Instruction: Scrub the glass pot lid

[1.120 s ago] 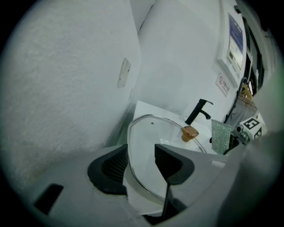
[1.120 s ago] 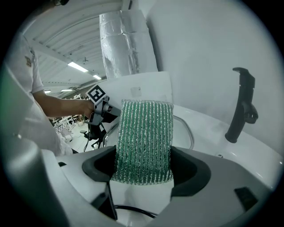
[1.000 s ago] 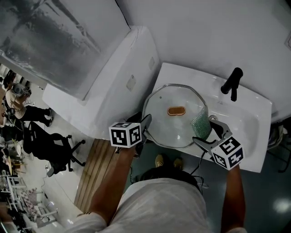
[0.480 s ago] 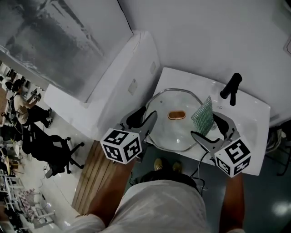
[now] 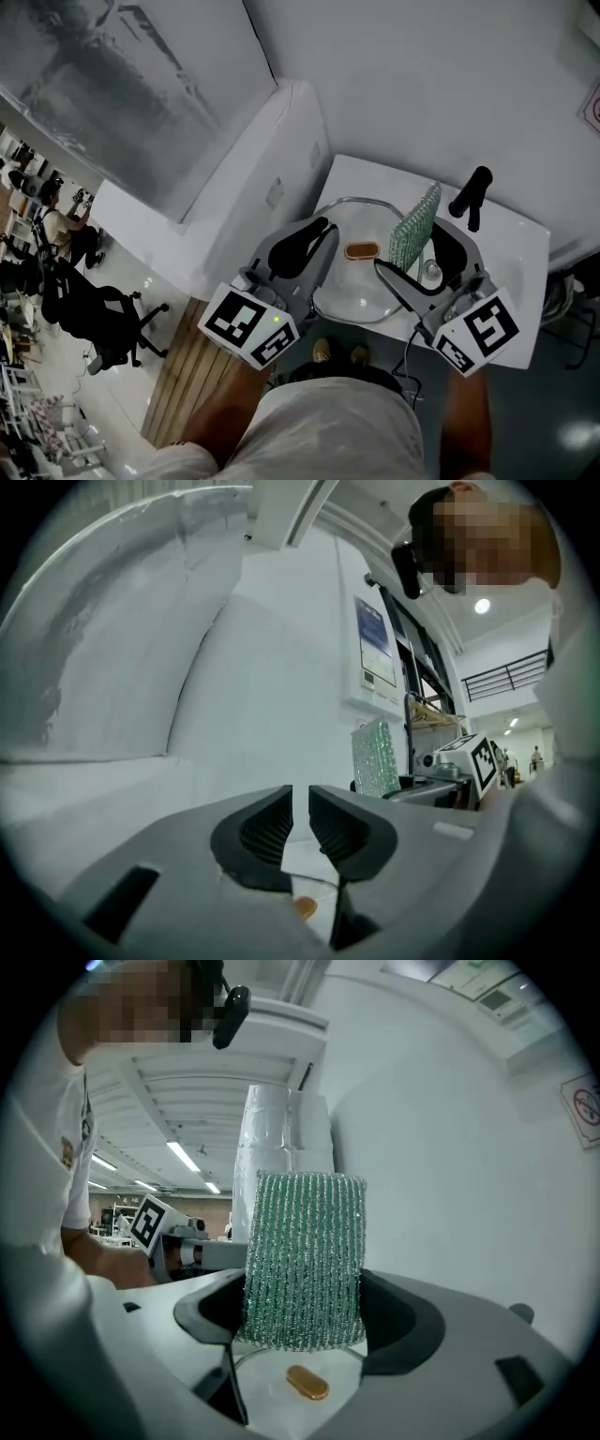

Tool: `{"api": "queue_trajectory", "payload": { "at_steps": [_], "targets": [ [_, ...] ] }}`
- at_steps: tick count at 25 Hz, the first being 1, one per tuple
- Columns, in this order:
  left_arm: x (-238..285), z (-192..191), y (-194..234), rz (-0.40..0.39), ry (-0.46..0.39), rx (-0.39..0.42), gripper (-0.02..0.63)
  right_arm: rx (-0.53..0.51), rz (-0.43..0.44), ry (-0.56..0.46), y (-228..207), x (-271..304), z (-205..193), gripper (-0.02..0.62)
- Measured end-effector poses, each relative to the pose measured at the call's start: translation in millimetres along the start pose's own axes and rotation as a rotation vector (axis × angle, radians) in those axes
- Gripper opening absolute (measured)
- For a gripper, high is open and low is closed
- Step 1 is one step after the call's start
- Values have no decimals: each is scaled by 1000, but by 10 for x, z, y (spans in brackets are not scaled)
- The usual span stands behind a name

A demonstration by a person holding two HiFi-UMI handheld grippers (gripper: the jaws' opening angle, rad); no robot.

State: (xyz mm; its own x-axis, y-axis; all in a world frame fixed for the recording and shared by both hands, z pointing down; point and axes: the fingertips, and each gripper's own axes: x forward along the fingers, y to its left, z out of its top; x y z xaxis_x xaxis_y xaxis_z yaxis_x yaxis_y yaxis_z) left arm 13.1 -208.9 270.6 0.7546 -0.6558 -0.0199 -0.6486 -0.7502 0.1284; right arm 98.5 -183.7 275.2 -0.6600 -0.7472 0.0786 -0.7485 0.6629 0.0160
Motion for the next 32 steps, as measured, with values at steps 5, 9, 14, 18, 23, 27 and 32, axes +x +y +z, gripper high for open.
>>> {"api": "queue_trajectory", "payload": {
  "at_steps": [5, 9, 14, 18, 23, 27, 32],
  "targets": [
    [-15, 206, -60, -11, -57, 58, 40, -8, 8, -79, 99, 40, 210, 348],
    [-36, 281, -71, -16, -83, 94, 25, -4, 7, -141, 150, 41, 318, 348],
    [-49, 321, -107, -27, -104, 113, 15, -7, 0, -189, 195, 29, 396, 348],
    [-46, 346, -126, -40, -119, 116, 15, -5, -18, -198, 178, 32, 393, 348],
    [-42, 316, -124, -53, -107, 105, 15, -9, -46, -197, 152, 38, 371, 348],
    [-48, 297, -114, -61, -110, 99, 15, -13, -77, -183, 135, 37, 319, 348],
    [-54, 279, -128, -67, -108, 96, 15, -23, -93, -171, 158, 30, 269, 348]
  ]
}}
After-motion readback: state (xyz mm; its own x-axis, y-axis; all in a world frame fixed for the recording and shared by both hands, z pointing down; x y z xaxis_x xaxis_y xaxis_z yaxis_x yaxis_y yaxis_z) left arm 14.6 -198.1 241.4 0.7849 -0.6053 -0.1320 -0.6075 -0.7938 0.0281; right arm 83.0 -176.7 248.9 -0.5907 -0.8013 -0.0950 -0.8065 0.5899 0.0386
